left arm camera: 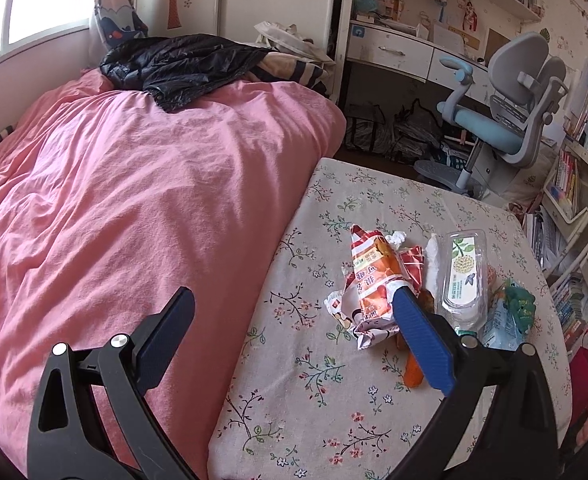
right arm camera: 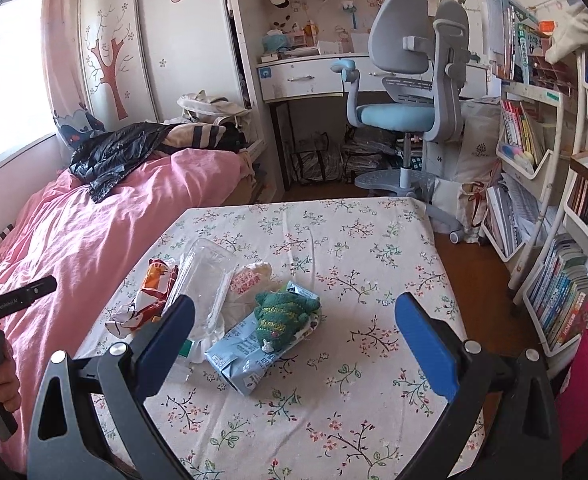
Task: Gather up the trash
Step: 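Move both tools toward the trash items on the floral table, then grasp the orange-and-white snack bag with left while right grasps the green plush item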
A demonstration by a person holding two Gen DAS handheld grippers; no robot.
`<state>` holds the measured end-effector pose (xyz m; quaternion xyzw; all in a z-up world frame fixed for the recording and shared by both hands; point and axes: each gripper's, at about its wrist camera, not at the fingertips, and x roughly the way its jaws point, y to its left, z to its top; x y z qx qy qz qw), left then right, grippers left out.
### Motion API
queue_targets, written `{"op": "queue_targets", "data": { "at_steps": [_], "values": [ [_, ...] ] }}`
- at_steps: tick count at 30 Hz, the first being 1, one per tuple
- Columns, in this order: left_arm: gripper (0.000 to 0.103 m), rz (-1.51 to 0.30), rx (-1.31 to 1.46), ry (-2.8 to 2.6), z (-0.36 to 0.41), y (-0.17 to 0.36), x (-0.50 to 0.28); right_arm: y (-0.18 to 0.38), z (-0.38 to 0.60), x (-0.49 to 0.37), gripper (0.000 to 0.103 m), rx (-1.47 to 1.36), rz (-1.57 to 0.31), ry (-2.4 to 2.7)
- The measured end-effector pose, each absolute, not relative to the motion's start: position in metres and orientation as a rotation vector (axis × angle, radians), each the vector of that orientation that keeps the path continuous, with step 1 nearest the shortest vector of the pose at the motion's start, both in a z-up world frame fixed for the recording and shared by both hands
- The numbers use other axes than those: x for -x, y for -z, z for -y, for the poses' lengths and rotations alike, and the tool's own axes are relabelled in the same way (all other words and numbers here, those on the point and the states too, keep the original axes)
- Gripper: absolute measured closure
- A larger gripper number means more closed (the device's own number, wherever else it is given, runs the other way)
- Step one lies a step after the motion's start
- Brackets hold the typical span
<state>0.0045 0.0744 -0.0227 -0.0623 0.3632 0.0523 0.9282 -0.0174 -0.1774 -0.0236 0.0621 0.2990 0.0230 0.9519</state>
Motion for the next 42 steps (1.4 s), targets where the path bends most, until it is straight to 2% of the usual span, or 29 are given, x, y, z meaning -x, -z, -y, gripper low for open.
{"op": "queue_targets", "data": {
  "at_steps": [8,13,19,21,24,25,26,27,28,34,36,38,39,41,42],
  "values": [
    [0.007,-0.756,-0.092,-0.034,-0.015,0.044,-0.023,0.036,0.177,0.010,0.006,-0.148,-0.670,-0.070],
    [0.008,-0.830,-0.181,-0.016,-0.001,0.072,-0.042,0.043,0.179,0.005,0.006,-0.151,-0.710,-0.079],
    [0.014,-0.829,-0.268,0.026,0.010,0.084,-0.054,0.057,0.184,-0.009,0.006,-0.202,-0.784,-0.096],
    [0.019,-0.823,-0.304,0.049,0.017,0.088,-0.057,0.064,0.185,-0.014,0.006,-0.228,-0.811,-0.104],
    [0.042,-0.844,-0.312,0.090,0.023,0.094,-0.064,0.075,0.186,-0.023,0.006,-0.279,-0.853,-0.113],
    [0.057,-0.855,-0.299,0.107,0.023,0.096,-0.066,0.078,0.187,-0.025,0.006,-0.301,-0.863,-0.115],
    [0.068,-0.868,-0.288,0.117,0.022,0.098,-0.068,0.082,0.188,-0.029,0.006,-0.332,-0.877,-0.115],
    [0.069,-0.870,-0.277,0.122,0.020,0.098,-0.068,0.086,0.190,-0.033,0.006,-0.363,-0.893,-0.112],
    [0.083,-0.863,-0.261,0.129,0.018,0.096,-0.068,0.089,0.191,-0.035,0.006,-0.389,-0.905,-0.108],
    [0.084,-0.816,-0.119,0.124,-0.008,0.066,-0.072,0.088,0.191,-0.044,0.007,-0.306,-0.883,-0.010],
    [0.085,-0.797,-0.072,0.131,-0.015,0.055,-0.072,0.082,0.188,-0.045,0.012,-0.257,-0.857,0.003],
    [0.085,-0.787,-0.027,0.143,-0.021,0.047,-0.073,0.082,0.187,-0.047,0.031,-0.232,-0.851,-0.007],
    [0.085,-0.781,-0.006,0.148,-0.024,0.043,-0.072,0.083,0.187,-0.048,0.033,-0.225,-0.858,-0.015],
    [0.085,-0.771,0.026,0.155,-0.028,0.038,-0.070,0.086,0.185,-0.050,0.052,-0.224,-0.874,-0.051],
    [0.084,-0.766,0.039,0.157,-0.030,0.036,-0.069,0.088,0.185,-0.051,0.055,-0.223,-0.884,-0.066]
  ]
}}
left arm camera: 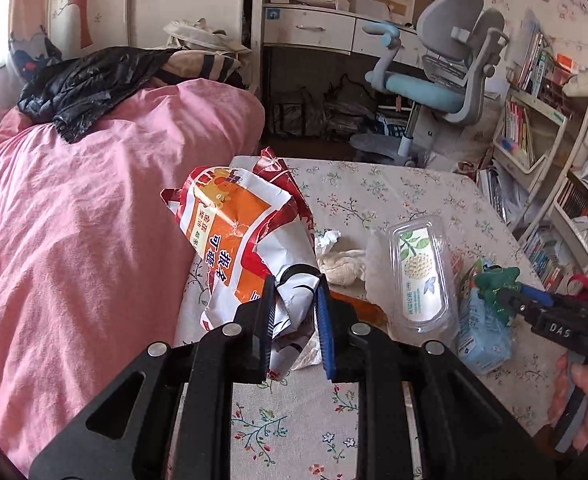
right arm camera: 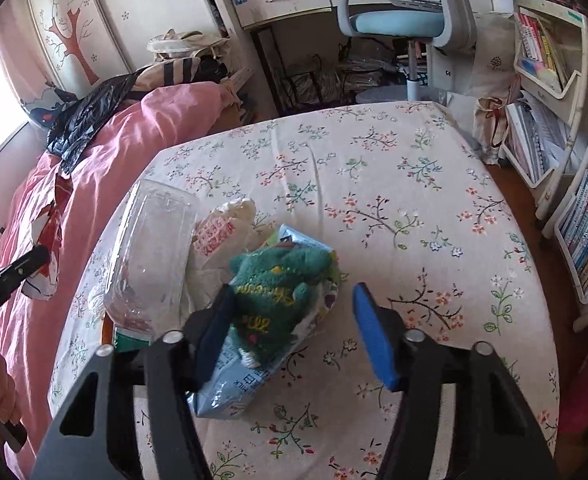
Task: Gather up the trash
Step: 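Grasp the orange-and-white snack bag with left while right grasps the green plush item, then carry both items over the yellow bin and open both tools to drop them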
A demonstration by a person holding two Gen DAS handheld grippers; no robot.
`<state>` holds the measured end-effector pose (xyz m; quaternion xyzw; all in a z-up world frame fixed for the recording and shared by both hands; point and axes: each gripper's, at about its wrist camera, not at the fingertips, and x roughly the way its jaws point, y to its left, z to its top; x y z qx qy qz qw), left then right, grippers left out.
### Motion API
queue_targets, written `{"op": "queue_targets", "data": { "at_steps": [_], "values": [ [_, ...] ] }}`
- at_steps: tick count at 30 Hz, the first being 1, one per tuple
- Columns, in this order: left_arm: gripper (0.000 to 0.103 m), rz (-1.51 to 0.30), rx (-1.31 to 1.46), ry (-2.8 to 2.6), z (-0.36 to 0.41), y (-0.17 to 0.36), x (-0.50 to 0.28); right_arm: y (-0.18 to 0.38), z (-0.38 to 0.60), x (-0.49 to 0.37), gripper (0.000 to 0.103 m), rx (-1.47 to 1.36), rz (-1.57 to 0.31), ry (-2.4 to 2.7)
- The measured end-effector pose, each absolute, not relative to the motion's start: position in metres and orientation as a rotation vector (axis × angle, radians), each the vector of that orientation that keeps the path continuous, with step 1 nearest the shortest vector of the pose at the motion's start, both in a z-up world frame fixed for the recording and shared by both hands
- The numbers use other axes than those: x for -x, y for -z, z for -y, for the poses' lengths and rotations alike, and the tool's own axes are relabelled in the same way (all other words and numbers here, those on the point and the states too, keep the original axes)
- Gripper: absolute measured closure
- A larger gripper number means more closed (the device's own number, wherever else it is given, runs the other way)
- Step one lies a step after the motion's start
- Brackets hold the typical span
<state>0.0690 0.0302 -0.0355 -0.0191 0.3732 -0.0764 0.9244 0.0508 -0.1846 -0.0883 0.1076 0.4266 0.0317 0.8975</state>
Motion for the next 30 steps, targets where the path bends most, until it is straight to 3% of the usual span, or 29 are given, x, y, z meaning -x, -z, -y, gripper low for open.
{"op": "queue_targets", "data": {
  "at_steps": [2,19,30],
  "values": [
    [0.084,-0.758,0.059,0.158,-0.032,0.033,-0.067,0.089,0.183,-0.049,0.069,-0.214,-0.882,-0.082],
    [0.085,-0.687,0.160,0.217,-0.035,0.018,-0.017,0.046,0.169,-0.011,0.071,-0.237,-0.745,-0.204],
    [0.085,-0.682,0.156,0.203,-0.044,0.015,0.050,0.050,0.104,0.076,0.071,-0.037,-0.772,-0.356]
  ]
}}
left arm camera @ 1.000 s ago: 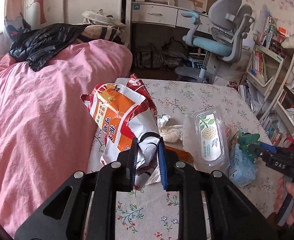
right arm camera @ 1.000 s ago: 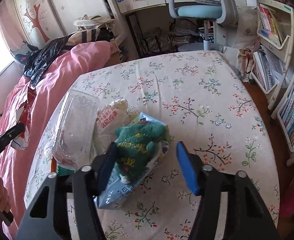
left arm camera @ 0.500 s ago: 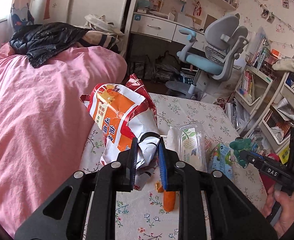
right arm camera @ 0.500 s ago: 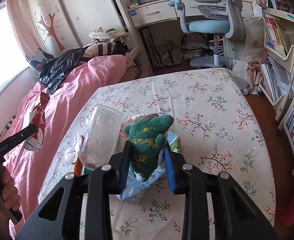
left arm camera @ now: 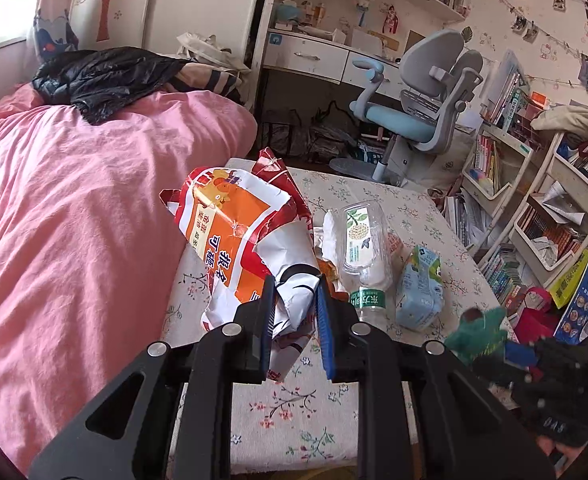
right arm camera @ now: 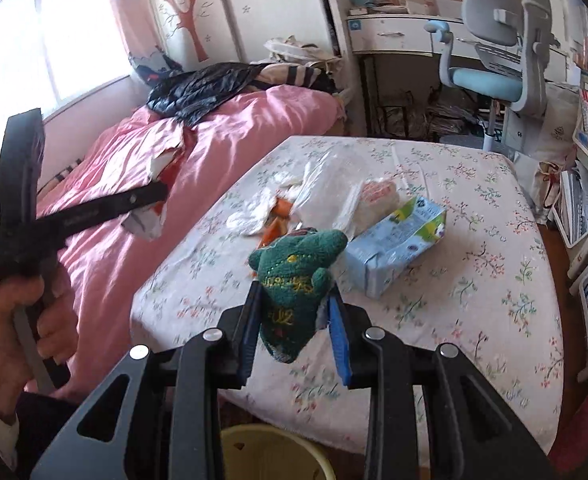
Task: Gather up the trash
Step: 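Carry both items over the yellow bin and open both tools to drop them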
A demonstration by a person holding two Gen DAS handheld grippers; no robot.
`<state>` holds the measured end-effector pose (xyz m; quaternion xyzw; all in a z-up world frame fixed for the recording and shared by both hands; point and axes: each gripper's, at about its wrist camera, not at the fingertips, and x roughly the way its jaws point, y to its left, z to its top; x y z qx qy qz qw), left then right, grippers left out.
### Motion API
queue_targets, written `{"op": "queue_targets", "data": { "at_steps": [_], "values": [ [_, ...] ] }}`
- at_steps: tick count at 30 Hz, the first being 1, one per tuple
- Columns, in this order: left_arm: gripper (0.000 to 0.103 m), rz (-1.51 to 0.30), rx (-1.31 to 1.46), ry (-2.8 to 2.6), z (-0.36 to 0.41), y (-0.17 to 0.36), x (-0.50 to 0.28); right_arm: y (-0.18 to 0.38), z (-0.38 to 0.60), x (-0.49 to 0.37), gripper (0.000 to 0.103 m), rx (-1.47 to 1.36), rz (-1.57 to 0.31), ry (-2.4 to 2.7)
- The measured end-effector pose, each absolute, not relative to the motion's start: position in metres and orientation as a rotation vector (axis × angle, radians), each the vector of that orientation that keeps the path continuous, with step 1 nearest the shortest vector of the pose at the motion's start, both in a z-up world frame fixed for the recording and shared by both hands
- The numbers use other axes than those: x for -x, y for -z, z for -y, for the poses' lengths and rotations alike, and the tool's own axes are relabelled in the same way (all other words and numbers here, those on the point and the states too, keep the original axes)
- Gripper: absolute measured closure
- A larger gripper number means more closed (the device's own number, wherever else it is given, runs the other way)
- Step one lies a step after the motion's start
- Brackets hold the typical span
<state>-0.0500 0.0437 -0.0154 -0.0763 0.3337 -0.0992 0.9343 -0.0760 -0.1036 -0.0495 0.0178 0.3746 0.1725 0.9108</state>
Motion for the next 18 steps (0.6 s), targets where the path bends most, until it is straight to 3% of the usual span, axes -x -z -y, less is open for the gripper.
{"op": "queue_targets", "data": {
  "at_steps": [8,9,11,18],
  "values": [
    [0.085,-0.687,0.160,0.194,-0.052,0.017,0.090,0.109,0.057,0.145,0.069,0.116,-0.973,-0.463],
    [0.085,-0.687,0.162,0.193,-0.052,0.017,0.094,0.118,0.053,0.149,0.066,0.134,-1.016,-0.474],
    [0.084,-0.689,0.163,0.193,-0.052,0.018,0.104,0.136,0.047,0.157,0.042,0.179,-1.090,-0.468],
    [0.084,-0.721,0.135,0.222,-0.037,0.028,0.144,0.125,0.070,0.163,0.029,0.102,-1.002,-0.344]
  ]
}}
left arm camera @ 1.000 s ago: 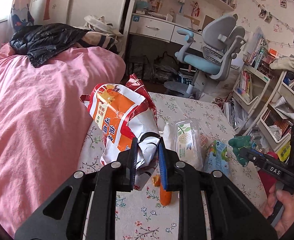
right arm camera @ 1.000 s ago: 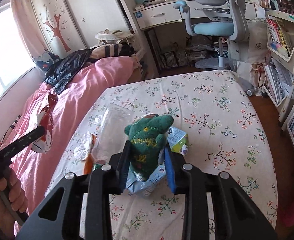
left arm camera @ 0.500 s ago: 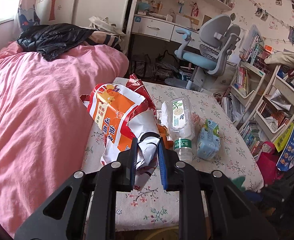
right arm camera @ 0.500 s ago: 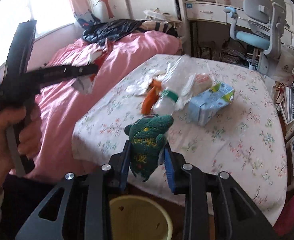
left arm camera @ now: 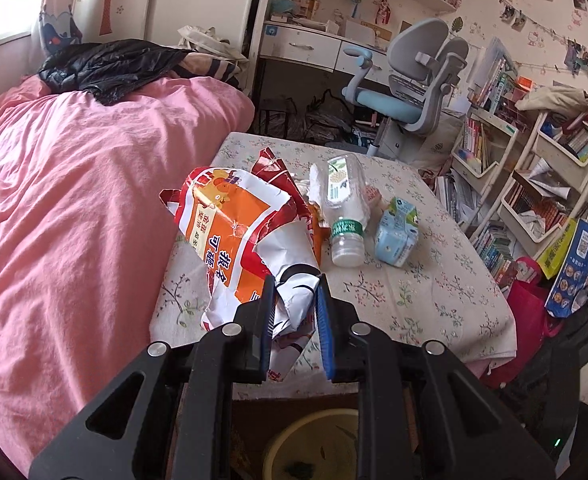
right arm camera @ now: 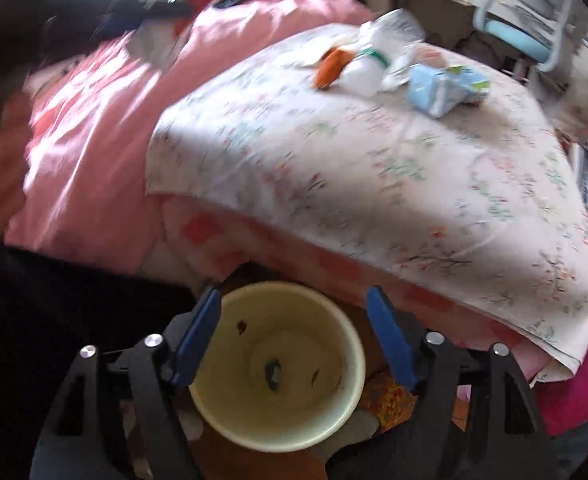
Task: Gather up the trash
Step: 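Carry both items over the yellow bin and open both tools to drop them, then move both open tools back over the table items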
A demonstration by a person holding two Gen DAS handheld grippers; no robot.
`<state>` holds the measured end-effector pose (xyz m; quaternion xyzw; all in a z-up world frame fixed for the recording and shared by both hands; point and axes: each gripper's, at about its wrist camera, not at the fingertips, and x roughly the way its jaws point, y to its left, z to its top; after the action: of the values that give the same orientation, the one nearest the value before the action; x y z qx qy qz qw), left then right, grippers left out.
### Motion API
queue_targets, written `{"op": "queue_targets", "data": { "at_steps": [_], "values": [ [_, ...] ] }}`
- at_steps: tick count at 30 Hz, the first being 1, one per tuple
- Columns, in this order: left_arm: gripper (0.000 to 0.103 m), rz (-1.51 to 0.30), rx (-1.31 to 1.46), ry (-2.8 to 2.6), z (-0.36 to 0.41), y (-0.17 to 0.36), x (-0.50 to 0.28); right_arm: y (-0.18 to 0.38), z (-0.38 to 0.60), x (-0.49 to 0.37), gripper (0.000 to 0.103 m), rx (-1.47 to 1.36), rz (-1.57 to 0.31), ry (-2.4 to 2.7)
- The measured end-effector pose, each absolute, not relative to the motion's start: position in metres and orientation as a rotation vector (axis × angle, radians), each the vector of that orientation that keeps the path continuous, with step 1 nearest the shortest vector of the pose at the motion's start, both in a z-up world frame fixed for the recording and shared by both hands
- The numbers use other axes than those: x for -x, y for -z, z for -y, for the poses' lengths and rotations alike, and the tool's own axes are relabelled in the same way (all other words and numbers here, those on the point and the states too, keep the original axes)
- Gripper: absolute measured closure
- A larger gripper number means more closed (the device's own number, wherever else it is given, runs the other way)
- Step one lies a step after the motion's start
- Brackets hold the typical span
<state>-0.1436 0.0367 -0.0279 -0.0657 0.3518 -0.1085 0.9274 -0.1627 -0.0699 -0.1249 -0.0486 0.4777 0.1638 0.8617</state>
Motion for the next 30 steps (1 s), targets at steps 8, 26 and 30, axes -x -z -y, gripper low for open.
{"op": "queue_targets", "data": {
  "at_steps": [8,26,30],
  "values": [
    [0.084,-0.836,0.085,0.301,0.003,0.058,0.194,0.095,0.119,0.161,0.016,-0.126,-0.793,-0.207],
    [0.036,-1.110,-0.140,0.302,0.048,0.119,0.225,0.096,0.152,0.157,0.014,-0.259,-0.776,-0.128],
    [0.032,-0.995,-0.086,0.265,0.038,0.102,0.226,0.097,0.152,0.157,0.014,-0.255,-0.779,-0.132]
  ]
}}
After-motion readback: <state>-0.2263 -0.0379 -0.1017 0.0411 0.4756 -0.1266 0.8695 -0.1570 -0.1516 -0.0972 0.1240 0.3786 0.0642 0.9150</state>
